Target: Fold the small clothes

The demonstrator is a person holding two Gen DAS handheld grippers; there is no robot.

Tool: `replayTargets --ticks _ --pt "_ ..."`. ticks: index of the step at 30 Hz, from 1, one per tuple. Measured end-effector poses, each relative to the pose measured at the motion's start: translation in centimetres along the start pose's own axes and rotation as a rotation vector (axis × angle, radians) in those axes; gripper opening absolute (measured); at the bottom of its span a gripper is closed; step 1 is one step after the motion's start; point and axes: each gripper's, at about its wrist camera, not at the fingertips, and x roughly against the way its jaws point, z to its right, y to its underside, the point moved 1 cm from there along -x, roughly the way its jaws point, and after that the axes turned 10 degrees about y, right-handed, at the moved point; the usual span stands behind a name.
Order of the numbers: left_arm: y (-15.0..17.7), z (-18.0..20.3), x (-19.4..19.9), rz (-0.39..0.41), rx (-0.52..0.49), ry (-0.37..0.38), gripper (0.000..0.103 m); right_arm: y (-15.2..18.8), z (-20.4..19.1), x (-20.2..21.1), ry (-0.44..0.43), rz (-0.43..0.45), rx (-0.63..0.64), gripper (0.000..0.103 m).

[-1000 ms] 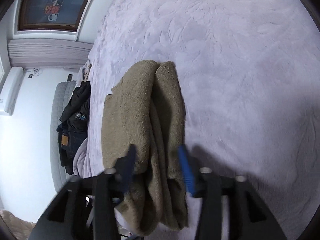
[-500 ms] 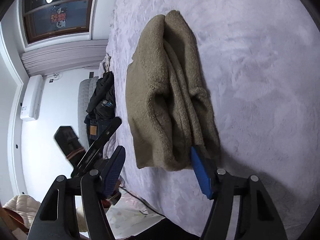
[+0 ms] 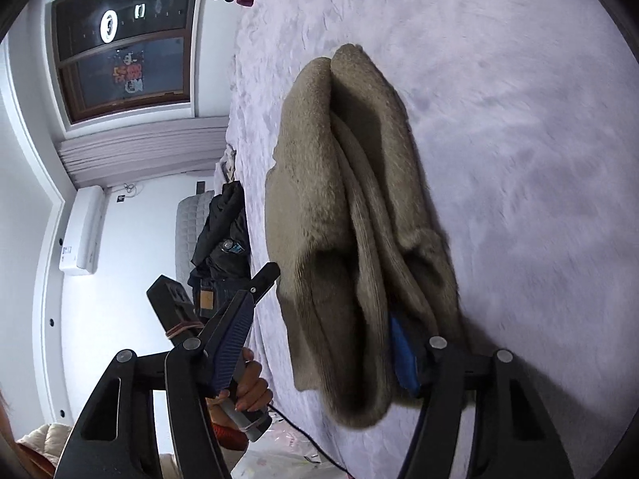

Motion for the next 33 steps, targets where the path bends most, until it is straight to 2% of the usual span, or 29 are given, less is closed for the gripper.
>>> replayTargets --ticks 2,3,8,10,12,13,15,17,18,19,20,22,23,24,25,27,30,31,32,33 --pt "-0.4 0.2 -0.3 -0.008 -0.003 0.006 0.082 -0.9 -0.9 -0.8 0.046 0.004 0.010 0.031" --pt "-0.4 0.4 -0.4 -0.011 -0.008 0.002 0.082 -1.2 -1.4 -1.0 0.090 0.005 0.024 0.017" --pt "1.7 2.3 0.0 -0.023 -0.099 0.022 0.082 0.2 -4.8 1.6 0.148 0.051 0.153 0.015" --pt "2.8 2.6 -0.6 -0.047 -0.105 0.029 0.082 0.7 -3.7 1.8 0.230 0.043 0.152 0.015" --pt "3.4 2.4 -1.5 -0.076 -0.062 0.059 0.085 0.7 -1.6 0.8 0.362 0.013 0.149 0.015" --pt "3.6 2.3 -1.7 -0.083 -0.045 0.062 0.091 0.7 -0.6 0.3 0.375 -0.003 0.136 0.014" --pt "3.7 2.2 -1.8 -0.074 -0.042 0.054 0.092 0.5 0.4 0.4 0.319 0.001 0.079 0.015" --pt "3.8 2.1 -1.8 -0.072 -0.047 0.057 0.092 0.4 -0.2 1.0 0.321 0.024 0.092 0.022" --pt "3.8 2.1 -1.8 -0.073 -0.046 0.057 0.092 0.6 -0.8 1.5 0.355 0.037 0.110 0.028" --pt "3.8 2.1 -1.9 -0.072 -0.045 0.055 0.092 0.6 -1.4 1.8 0.389 0.050 0.126 0.040" --pt "3.7 2.1 -1.9 -0.072 -0.046 0.052 0.092 0.6 -2.3 2.5 0.442 0.076 0.158 0.044" --pt "3.7 2.2 -1.9 -0.071 -0.043 0.044 0.092 0.1 -3.8 3.6 0.462 0.129 0.207 0.044" --pt "3.8 2.2 -1.9 -0.071 -0.040 0.042 0.092 -0.4 -4.8 4.2 0.439 0.156 0.225 0.043" --pt "3.8 2.2 -1.9 -0.070 -0.038 0.041 0.092 -1.0 -5.6 4.5 0.417 0.167 0.236 0.037" --pt "3.8 2.2 -1.9 -0.071 -0.035 0.041 0.092 -1.6 -6.5 4.6 0.399 0.173 0.253 0.027" --pt "3.8 2.2 -1.9 -0.073 -0.027 0.042 0.092 -2.7 -8.2 3.7 0.389 0.153 0.309 0.020" --pt "3.9 2.1 -2.0 -0.075 -0.024 0.042 0.092 -2.9 -9.5 0.8 0.460 0.094 0.388 0.019" --pt "3.9 2.0 -2.0 -0.075 -0.023 0.040 0.095 -2.7 -9.0 0.3 0.489 0.085 0.394 0.019" --pt "3.9 1.9 -2.0 -0.077 -0.022 0.028 0.101 -2.9 -8.1 -0.4 0.532 0.081 0.391 0.019" --pt "3.9 1.8 -2.2 -0.082 -0.020 0.016 0.102 -3.2 -7.1 -1.1 0.563 0.083 0.378 0.013"
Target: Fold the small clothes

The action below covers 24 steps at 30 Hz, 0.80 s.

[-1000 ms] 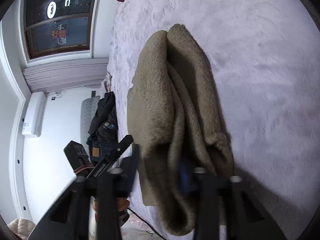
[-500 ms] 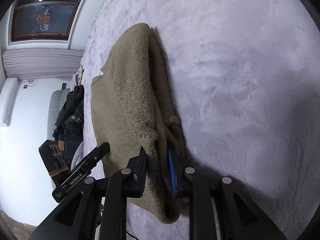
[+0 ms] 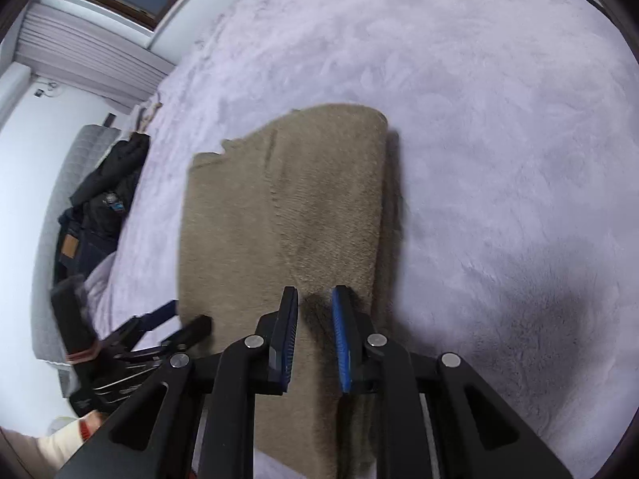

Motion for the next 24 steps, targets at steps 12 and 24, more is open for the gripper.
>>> replayTargets --ticks 12,24 --pt "-0.1 -0.3 -0.1 -0.023 0.026 0.009 0.102 0.2 3.8 1.2 -0.036 0.014 -0.168 0.008" --pt "-0.2 -0.4 -0.2 -0.042 0.039 0.010 0.102 1.8 3.9 2.0 -0.036 0.003 -0.211 0.039"
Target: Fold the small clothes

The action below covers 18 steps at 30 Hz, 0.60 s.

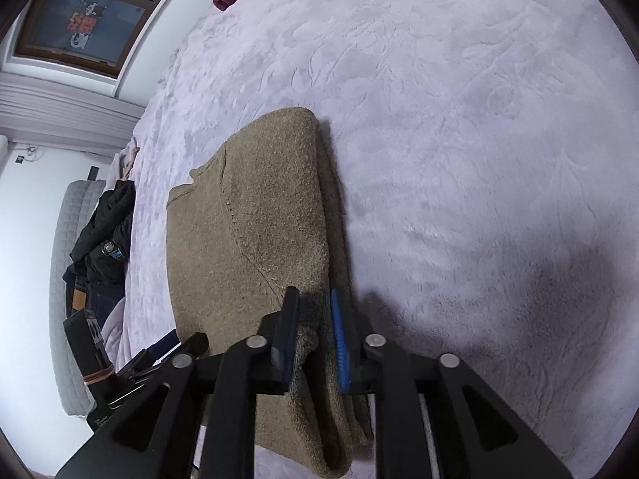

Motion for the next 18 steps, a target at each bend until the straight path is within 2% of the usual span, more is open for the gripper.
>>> replayTargets --ticks 1,2,11,14,18 --pt "-0.01 0.02 0.03 -0.001 -0.001 -0.002 0.102 -0.03 -0.16 -0.03 -0.002 -0.002 0.001 0.060" --pt "-0.05 0.08 0.02 -0.003 -0.001 -0.005 0.102 0.00 -0.26 0.05 -0.006 0.000 0.002 0.065" --pt "-0.14 -0.19 0.04 -0.015 0.025 0.020 0.102 0.39 -0.71 0.11 -0.004 -0.016 0.024 0.066" --pt "-0.09 -0.42 0.23 -0.009 0.036 0.032 0.102 0.46 -0.49 0.12 -0.004 -0.016 0.021 0.071" --pt "0.00 -0.58 0.57 -0.009 0.040 0.038 0.102 0.56 -0.43 0.29 -0.002 -0.011 0.028 0.072"
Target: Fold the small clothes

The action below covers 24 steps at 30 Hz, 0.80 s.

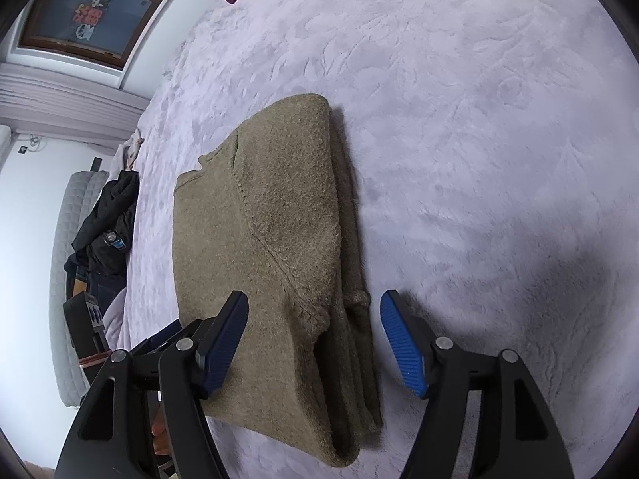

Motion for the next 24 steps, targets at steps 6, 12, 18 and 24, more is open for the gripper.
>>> replayTargets --ticks 6,12,18,24 --pt "0.2 0.0 1.1 0.020 -0.011 -0.020 0.102 0.0 0.1 0.2 0.005 0.008 0.007 0.077" --pt "-0.1 0.1 0.9 -0.006 0.003 -0.013 0.102 0.1 0.1 0.5 0.002 0.020 0.008 0.080" --pt "0.1 0.1 1.0 -0.014 0.017 -0.011 0.102 0.1 0.1 0.6 0.002 0.028 0.012 0.080" --pt "0.1 0.2 1.2 -0.023 0.020 0.013 0.102 0.2 0.1 0.8 0.002 0.031 0.020 0.082"
